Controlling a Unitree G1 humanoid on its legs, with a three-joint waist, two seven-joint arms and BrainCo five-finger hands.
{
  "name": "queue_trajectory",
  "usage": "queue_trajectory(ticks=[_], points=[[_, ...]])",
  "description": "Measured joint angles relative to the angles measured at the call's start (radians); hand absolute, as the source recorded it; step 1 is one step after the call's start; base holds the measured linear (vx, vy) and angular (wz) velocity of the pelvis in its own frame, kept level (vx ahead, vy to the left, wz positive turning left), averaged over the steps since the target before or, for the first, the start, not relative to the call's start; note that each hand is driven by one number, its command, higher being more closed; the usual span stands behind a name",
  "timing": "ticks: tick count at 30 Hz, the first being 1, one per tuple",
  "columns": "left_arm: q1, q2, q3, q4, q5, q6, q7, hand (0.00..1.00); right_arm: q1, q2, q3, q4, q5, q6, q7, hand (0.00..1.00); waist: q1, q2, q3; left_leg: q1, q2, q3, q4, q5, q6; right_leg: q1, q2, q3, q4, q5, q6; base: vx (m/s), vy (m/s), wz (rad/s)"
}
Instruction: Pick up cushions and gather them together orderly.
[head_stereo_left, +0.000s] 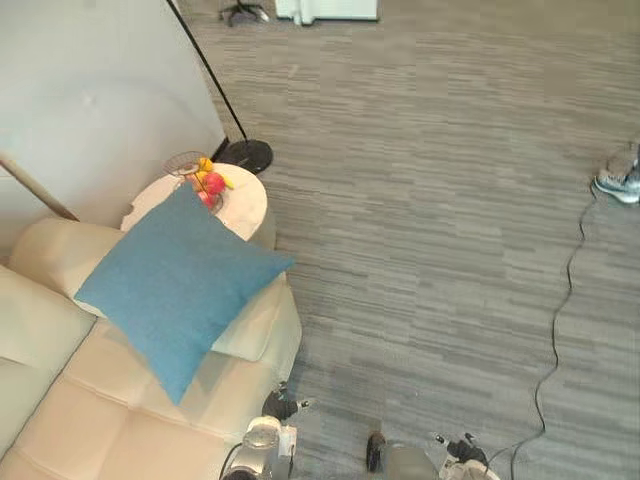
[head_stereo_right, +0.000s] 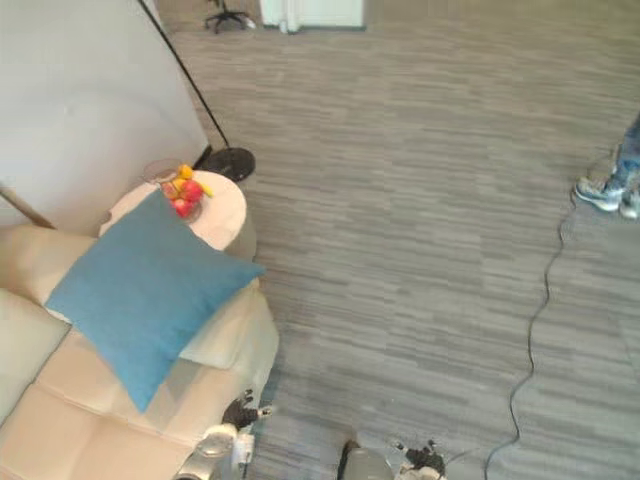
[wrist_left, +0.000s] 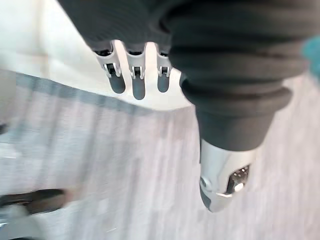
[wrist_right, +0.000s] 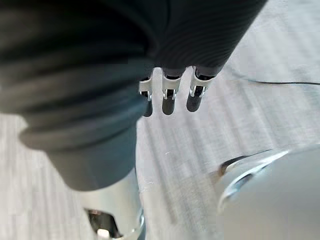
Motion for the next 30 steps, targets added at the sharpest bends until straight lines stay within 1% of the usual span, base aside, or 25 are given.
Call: queue_trajectory(ticks=[1, 3, 4, 6, 7, 8, 9, 10, 12, 13, 14, 15, 16, 17, 18, 19, 20, 22, 24, 25, 26, 27, 28, 29, 30], points=[[0.003, 0.0, -0.004, 0.0, 0.0, 0.0, 0.0, 0.0, 0.0, 0.001, -0.002, 0.0, 0.001, 0.0, 0.0, 0.0, 0.0, 0.0, 0.0, -0.019, 0.007, 0.021, -0.013, -0.013, 0.002, 0.019, -0.003, -0.003, -0.012, -0.001, 0.001, 0.22, -0.068, 0.17], [0.007, 0.0, -0.01, 0.0, 0.0, 0.0, -0.002, 0.0, 0.002, 0.005, -0.004, -0.001, 0.01, 0.0, 0.0, 0.0, 0.002, -0.003, 0.003, -0.053, 0.006, 0.095, -0.117, -0.021, 0.008, 0.066, -0.02, -0.015, -0.043, -0.009, 0.014, 0.17, 0.003, 0.18], [0.01, 0.001, -0.023, 0.002, 0.0, 0.001, -0.002, 0.0, 0.01, 0.006, -0.009, -0.001, 0.015, 0.0, -0.001, 0.0, 0.0, 0.0, 0.001, -0.05, -0.014, 0.133, -0.243, -0.008, 0.003, 0.078, -0.029, -0.031, -0.049, -0.021, 0.028, 0.13, 0.046, 0.35], [0.011, 0.003, -0.052, 0.004, 0.0, 0.0, -0.006, 0.0, 0.025, -0.004, -0.025, -0.006, 0.03, -0.001, 0.0, 0.0, -0.001, 0.034, -0.017, -0.046, -0.027, 0.177, -0.473, 0.1, 0.013, 0.08, -0.015, -0.058, -0.032, -0.055, 0.054, 0.16, 0.115, 0.52], [0.007, 0.013, -0.066, 0.019, 0.0, 0.0, -0.006, 0.0, 0.022, -0.008, -0.034, 0.006, 0.036, 0.001, -0.001, 0.0, -0.004, 0.035, -0.023, -0.01, -0.045, 0.182, -0.546, 0.069, 0.029, 0.08, -0.021, -0.057, -0.019, -0.073, 0.072, 0.21, 0.144, 0.51], [0.004, 0.023, -0.068, 0.026, 0.0, 0.0, -0.006, 0.0, 0.02, -0.001, -0.035, 0.006, 0.036, 0.0, -0.001, 0.0, -0.002, 0.008, -0.02, 0.005, -0.077, 0.183, -0.597, 0.082, 0.039, 0.078, -0.04, -0.052, -0.025, -0.075, 0.079, 0.2, 0.113, 0.3], [0.011, 0.033, -0.067, 0.03, 0.0, -0.001, -0.006, 0.0, 0.014, 0.002, -0.036, 0.009, 0.036, 0.0, 0.001, 0.0, 0.007, -0.004, -0.021, 0.01, -0.095, 0.181, -0.612, 0.081, 0.044, 0.079, -0.047, -0.044, -0.04, -0.073, 0.09, 0.15, 0.079, 0.05], [0.023, 0.038, -0.066, 0.035, 0.0, 0.0, -0.006, 0.0, 0.012, 0.003, -0.036, 0.011, 0.035, 0.0, 0.001, 0.0, 0.008, -0.009, -0.025, 0.012, -0.106, 0.181, -0.616, 0.076, 0.051, 0.084, -0.056, -0.042, -0.042, -0.077, 0.098, 0.18, 0.082, 0.08], [0.03, 0.04, -0.066, 0.036, -0.002, 0.0, -0.006, 0.0, 0.026, 0.002, -0.039, 0.011, 0.033, 0.0, 0.0, 0.0, 0.007, -0.019, -0.027, 0.053, -0.155, 0.176, -0.642, 0.048, 0.065, 0.117, -0.098, -0.048, -0.012, -0.094, 0.129, 0.18, 0.085, 0.2], [0.031, 0.034, -0.066, 0.04, -0.009, 0.0, -0.006, 0.0, 0.032, 0.002, -0.039, 0.011, 0.033, 0.001, 0.001, 0.0, 0.007, -0.016, -0.03, 0.068, -0.166, 0.171, -0.648, 0.034, 0.064, 0.111, -0.113, -0.04, 0.04, -0.098, 0.135, 0.15, 0.112, 0.32], [0.039, 0.032, -0.066, 0.044, -0.019, 0.001, -0.007, 0.0, 0.04, 0.004, -0.041, 0.001, 0.034, 0.0, 0.001, 0.0, 0.005, -0.012, -0.032, 0.09, -0.186, 0.147, -0.663, 0.023, 0.069, 0.079, -0.138, -0.027, 0.167, -0.095, 0.141, 0.2, 0.131, 0.56], [0.04, 0.03, -0.069, 0.042, -0.019, 0.001, -0.007, 0.0, 0.047, 0.006, -0.039, -0.015, 0.033, -0.003, 0.002, 0.0, -0.004, -0.017, -0.036, 0.118, -0.206, 0.116, -0.668, 0.017, 0.073, 0.031, -0.165, -0.006, 0.323, -0.071, 0.172, 0.19, 0.095, 0.81], [0.036, 0.03, -0.075, 0.038, -0.02, 0.001, -0.007, 0.0, 0.05, 0.009, -0.037, -0.022, 0.032, -0.002, 0.003, 0.0, -0.011, -0.015, -0.038, 0.134, -0.214, 0.089, -0.664, 0.01, 0.076, 0.001, -0.175, 0.017, 0.412, -0.063, 0.183, 0.23, 0.034, 1.05], [0.038, 0.03, -0.077, 0.037, -0.019, 0.001, -0.007, 0.0, 0.068, 0.014, -0.031, -0.031, 0.033, -0.001, 0.004, 0.0, -0.012, -0.017, -0.037, 0.143, -0.217, 0.047, -0.657, -0.002, 0.086, -0.021, -0.172, 0.041, 0.473, -0.079, 0.181, 0.19, -0.025, 1.09], [0.04, 0.035, -0.075, 0.033, -0.019, 0.002, -0.004, 0.0, 0.075, 0.016, -0.019, -0.036, 0.032, -0.002, 0.004, 0.0, -0.008, -0.026, -0.045, 0.148, -0.217, 0.012, -0.657, -0.003, 0.086, -0.046, -0.16, 0.054, 0.483, -0.098, 0.172, 0.18, -0.05, 1.13], [0.04, 0.039, -0.075, 0.027, -0.019, 0.003, -0.001, 0.0, 0.076, 0.016, -0.016, -0.036, 0.033, -0.002, 0.003, 0.0, -0.008, -0.032, -0.049, 0.147, -0.216, -0.015, -0.657, 0.002, 0.08, -0.063, -0.156, 0.058, 0.47, -0.11, 0.165, 0.23, -0.129, 1.14], [0.038, 0.04, -0.07, 0.022, -0.02, 0.003, 0.001, 0.0, 0.074, 0.02, -0.011, -0.036, 0.033, -0.004, 0.004, 0.0, -0.007, -0.035, -0.05, 0.148, -0.214, -0.065, -0.649, 0.006, 0.073, -0.083, -0.139, 0.09, 0.428, -0.126, 0.161, 0.22, -0.144, 1.2], [0.038, 0.033, -0.062, 0.011, -0.019, 0.003, 0.002, 0.0, 0.073, 0.02, -0.007, -0.038, 0.035, -0.009, 0.005, 0.0, -0.008, -0.033, -0.05, 0.142, -0.208, -0.134, -0.632, 0.002, 0.063, -0.112, -0.094, 0.201, 0.371, -0.133, 0.156, 0.21, -0.226, 1.2], [0.033, 0.018, -0.055, -0.002, -0.018, 0.003, 0.003, 0.0, 0.074, 0.016, 0.008, -0.042, 0.036, -0.01, 0.006, 0.0, -0.011, -0.03, -0.051, 0.106, -0.202, -0.231, -0.576, -0.027, 0.021, -0.131, -0.045, 0.357, 0.305, -0.126, 0.153, 0.12, -0.293, 1.29], [0.026, 0.014, -0.049, -0.007, -0.018, 0.002, 0.004, 0.0, 0.074, 0.017, 0.017, -0.042, 0.036, -0.01, 0.007, 0.0, -0.009, -0.038, -0.051, 0.081, -0.204, -0.259, -0.534, -0.048, -0.001, -0.13, -0.036, 0.405, 0.268, -0.097, 0.15, 0.08, -0.484, 1.47], [0.017, 0.014, -0.023, -0.006, -0.015, 0.003, 0.004, 0.0, 0.068, 0.025, 0.034, -0.04, 0.037, -0.01, 0.009, 0.0, -0.005, -0.057, -0.038, 0.055, -0.199, -0.3, -0.469, -0.081, -0.039, -0.078, -0.031, 0.437, 0.203, -0.117, 0.163, 0.07, -0.42, 1.05], [0.018, 0.011, -0.023, -0.006, -0.015, 0.003, 0.004, 0.0, 0.067, 0.023, 0.033, -0.04, 0.037, -0.01, 0.01, 0.0, -0.003, -0.051, -0.037, 0.053, -0.191, -0.3, -0.465, -0.082, -0.042, -0.074, -0.027, 0.43, 0.198, -0.121, 0.16, 0.05, -0.43, 0.81], [0.029, 0.0, -0.021, -0.007, -0.014, 0.003, 0.003, 0.0, 0.063, 0.015, 0.033, -0.043, 0.037, -0.01, 0.01, 0.0, 0.01, -0.028, -0.037, 0.051, -0.156, -0.299, -0.465, -0.084, -0.05, -0.065, -0.009, 0.391, 0.178, -0.122, 0.157, 0.01, -0.213, 0.3], [0.036, 0.0, -0.021, -0.007, -0.011, 0.003, 0.0, 0.0, 0.063, 0.014, 0.033, -0.047, 0.038, -0.01, 0.01, 0.0, 0.01, -0.013, -0.038, 0.057, -0.133, -0.292, -0.482, -0.073, -0.066, -0.057, -0.002, 0.357, 0.173, -0.121, 0.155, -0.02, -0.378, 0.54], [0.038, -0.001, -0.002, -0.007, -0.007, 0.004, 0.0, 0.0, 0.066, 0.014, 0.041, -0.064, 0.037, -0.009, 0.01, 0.0, 0.004, -0.008, -0.039, 0.065, -0.117, -0.288, -0.515, -0.053, -0.078, -0.055, -0.001, 0.319, 0.173, -0.123, 0.152, -0.03, -0.277, 0.64]])
